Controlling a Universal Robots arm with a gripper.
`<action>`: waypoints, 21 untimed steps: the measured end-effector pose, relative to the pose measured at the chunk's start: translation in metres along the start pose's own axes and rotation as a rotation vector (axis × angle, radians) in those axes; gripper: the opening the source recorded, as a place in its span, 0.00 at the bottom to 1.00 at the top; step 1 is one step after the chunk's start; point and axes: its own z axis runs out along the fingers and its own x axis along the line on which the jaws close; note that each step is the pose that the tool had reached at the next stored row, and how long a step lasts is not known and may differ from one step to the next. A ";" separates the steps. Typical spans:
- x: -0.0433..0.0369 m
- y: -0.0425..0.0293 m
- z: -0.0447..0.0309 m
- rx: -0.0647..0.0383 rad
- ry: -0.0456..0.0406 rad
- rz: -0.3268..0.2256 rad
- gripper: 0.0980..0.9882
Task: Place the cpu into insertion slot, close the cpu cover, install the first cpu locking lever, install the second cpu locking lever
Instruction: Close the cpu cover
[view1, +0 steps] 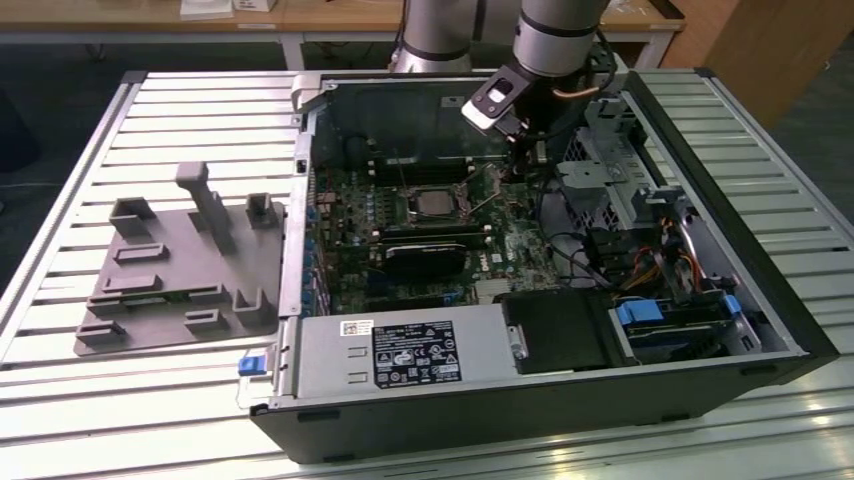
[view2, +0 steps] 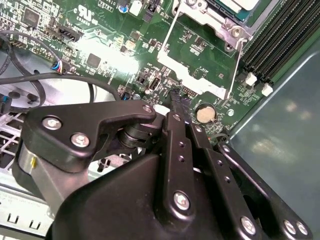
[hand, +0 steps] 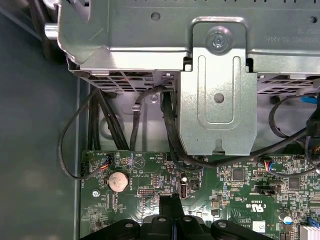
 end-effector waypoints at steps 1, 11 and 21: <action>0.0000 0.0000 0.0000 0.000 0.0000 0.000 0.00; 0.0000 0.0015 0.0004 0.079 0.0000 0.002 0.00; 0.0000 0.0000 0.0003 0.079 -0.0002 0.002 0.00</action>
